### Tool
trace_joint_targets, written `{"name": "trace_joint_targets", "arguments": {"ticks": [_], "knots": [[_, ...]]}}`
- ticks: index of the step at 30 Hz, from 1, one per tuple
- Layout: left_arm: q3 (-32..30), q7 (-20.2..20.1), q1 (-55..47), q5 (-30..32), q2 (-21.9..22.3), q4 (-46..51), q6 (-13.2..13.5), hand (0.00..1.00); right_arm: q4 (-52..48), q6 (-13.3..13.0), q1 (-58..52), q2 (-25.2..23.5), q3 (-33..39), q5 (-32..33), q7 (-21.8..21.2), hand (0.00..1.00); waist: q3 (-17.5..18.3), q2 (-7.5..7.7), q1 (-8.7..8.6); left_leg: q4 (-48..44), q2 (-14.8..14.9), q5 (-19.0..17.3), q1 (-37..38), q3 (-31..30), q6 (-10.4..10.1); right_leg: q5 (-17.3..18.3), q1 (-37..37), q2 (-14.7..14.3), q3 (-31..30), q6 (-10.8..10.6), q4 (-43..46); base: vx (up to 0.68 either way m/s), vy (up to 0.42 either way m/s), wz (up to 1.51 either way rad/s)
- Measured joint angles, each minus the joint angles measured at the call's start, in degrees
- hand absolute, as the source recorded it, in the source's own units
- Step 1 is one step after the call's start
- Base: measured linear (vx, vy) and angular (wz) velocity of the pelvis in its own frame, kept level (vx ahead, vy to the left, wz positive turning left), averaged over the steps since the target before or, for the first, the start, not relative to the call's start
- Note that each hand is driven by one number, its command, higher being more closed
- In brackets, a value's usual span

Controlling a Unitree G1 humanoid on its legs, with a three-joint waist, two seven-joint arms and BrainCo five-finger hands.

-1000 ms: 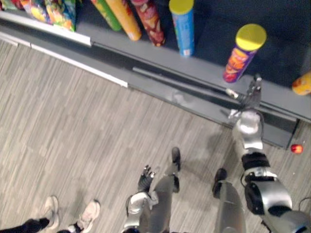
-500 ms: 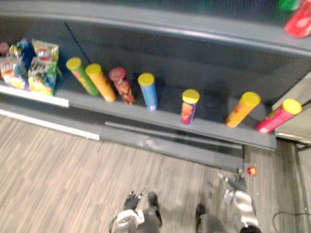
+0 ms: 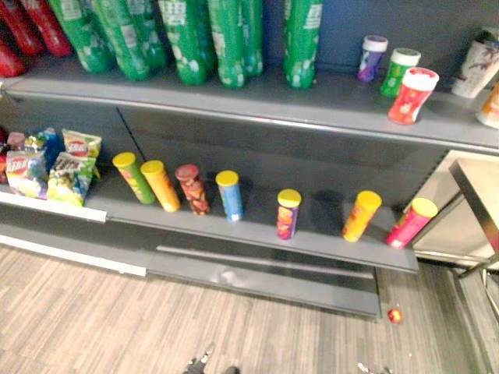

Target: Put the gum and the chips on the shelf.

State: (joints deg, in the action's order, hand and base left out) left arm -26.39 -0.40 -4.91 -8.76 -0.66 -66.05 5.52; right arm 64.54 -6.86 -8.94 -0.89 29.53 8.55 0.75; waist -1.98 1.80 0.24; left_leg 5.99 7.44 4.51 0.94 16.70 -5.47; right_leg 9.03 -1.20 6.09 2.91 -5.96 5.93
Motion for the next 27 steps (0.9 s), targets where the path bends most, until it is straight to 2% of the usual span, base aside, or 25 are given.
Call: {"name": "trace_joint_targets", "arguments": {"ticks": [7,20,27], "knots": [[1.4,-0.6,-0.3,-0.2,-0.5,-0.1,-0.7,0.00,3.5,1.5,-0.6,0.1,2.8,5.9,-0.6,0.00,0.1,-0.19,-0.20,0.0,-0.7,-0.4,0.2,-0.3,0.2,0.0,-0.9,0.2,0.5,-0.1,-1.0,0.02,0.007,0.03],[5.9,-1.0,0.1,-0.2,-1.9,-1.1,-0.5,0.00,6.2,1.8,0.4,0.6,3.6,6.1,-0.2,0.00,0.1,-0.09,-0.61,0.0,-2.3,-0.4,0.2,-5.5,0.3,0.1,-5.0,1.3,6.0,-0.2,-2.9,0.03,0.004,0.20],[6.9,-0.8,0.1,-0.2,-2.3,-1.1,-0.4,0.00,6.1,1.6,0.4,0.6,3.4,7.7,0.0,0.00,0.0,0.10,-0.76,0.0,-2.8,-0.4,0.1,-6.6,0.5,0.6,-5.2,1.8,6.9,-0.7,-2.7,-0.02,0.010,0.08]]}}
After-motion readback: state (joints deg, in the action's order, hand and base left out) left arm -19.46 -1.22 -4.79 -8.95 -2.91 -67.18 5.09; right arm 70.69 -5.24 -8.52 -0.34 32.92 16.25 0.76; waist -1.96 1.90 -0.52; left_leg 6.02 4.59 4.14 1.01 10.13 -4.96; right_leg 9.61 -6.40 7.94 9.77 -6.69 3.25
